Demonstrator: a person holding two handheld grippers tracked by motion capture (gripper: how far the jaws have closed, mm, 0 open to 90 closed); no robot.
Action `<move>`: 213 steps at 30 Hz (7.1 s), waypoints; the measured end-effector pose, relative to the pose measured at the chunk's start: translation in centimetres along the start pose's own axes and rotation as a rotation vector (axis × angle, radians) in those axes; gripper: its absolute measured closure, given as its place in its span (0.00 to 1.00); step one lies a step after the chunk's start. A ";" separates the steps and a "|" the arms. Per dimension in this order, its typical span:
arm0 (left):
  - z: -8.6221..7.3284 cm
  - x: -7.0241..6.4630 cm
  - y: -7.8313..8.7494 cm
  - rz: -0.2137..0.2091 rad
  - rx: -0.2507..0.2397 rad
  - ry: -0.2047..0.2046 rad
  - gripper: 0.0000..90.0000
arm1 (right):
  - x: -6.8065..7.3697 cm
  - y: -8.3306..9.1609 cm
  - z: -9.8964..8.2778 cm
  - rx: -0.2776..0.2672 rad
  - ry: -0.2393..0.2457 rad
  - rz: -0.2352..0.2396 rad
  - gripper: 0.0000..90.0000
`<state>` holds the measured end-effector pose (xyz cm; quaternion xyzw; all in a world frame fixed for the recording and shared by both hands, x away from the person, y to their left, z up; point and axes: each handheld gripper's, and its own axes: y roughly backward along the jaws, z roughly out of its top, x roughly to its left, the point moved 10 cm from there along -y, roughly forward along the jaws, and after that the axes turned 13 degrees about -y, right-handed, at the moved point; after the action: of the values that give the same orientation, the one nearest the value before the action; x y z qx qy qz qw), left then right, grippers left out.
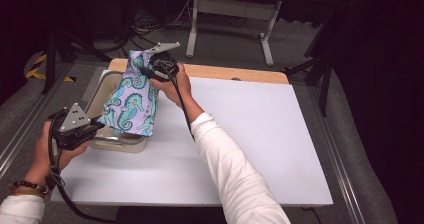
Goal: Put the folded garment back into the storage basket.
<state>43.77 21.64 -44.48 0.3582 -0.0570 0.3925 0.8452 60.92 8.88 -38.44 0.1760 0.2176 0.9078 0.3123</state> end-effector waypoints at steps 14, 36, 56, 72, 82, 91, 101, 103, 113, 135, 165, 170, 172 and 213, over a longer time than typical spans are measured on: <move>-2.2 1.0 -0.5 -0.001 0.063 0.040 0.91 | -0.5 -2.9 -1.9 0.035 -0.075 0.008 0.87; -4.1 0.3 -0.6 -0.023 0.094 0.065 0.91 | -0.5 -4.8 -5.0 0.071 -0.104 0.021 0.86; 0.4 0.7 0.2 0.014 -0.016 0.073 0.63 | -2.2 -1.3 -5.3 -0.006 -0.124 -0.027 0.53; 3.9 1.6 -2.8 0.014 -0.071 0.094 0.60 | 0.1 6.0 -7.9 -0.094 0.012 -0.015 0.53; 5.1 3.2 -4.9 0.014 -0.047 0.072 0.69 | -0.1 11.4 -12.3 -0.091 0.078 -0.020 0.49; 6.4 3.8 -6.9 -0.005 -0.052 0.081 0.80 | -1.2 16.5 -15.5 -0.149 0.117 -0.075 0.48; 6.5 4.6 -8.7 -0.025 -0.001 0.095 0.92 | -2.8 22.3 -17.8 -0.179 0.103 -0.122 0.44; 6.4 4.9 -9.1 -0.021 0.024 0.092 0.93 | -3.1 23.3 -18.2 -0.187 0.099 -0.131 0.44; 6.0 5.7 -12.3 -0.038 0.113 0.083 0.95 | -5.5 27.8 -20.8 -0.186 0.107 -0.234 0.41; 5.3 6.4 -19.0 -0.072 0.323 0.002 0.99 | -8.8 31.0 -26.6 -0.093 0.065 -0.361 0.38; 5.6 7.0 -17.8 -0.034 0.254 0.066 0.98 | -8.3 30.9 -26.7 -0.095 0.065 -0.340 0.35; 5.5 6.9 -17.1 -0.028 0.233 0.087 0.98 | -8.1 30.9 -26.4 -0.101 0.069 -0.332 0.34; 5.5 6.9 -17.0 -0.024 0.228 0.087 0.97 | -8.1 30.9 -26.4 -0.104 0.071 -0.332 0.34; 10.0 4.1 -10.9 0.047 -0.022 0.080 0.48 | -7.2 30.0 -26.3 -0.115 0.062 -0.296 0.29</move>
<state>56.09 12.96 -41.69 0.3314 -0.0360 0.4256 0.8413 39.58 -24.58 -46.76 0.0958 0.1985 0.8678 0.4454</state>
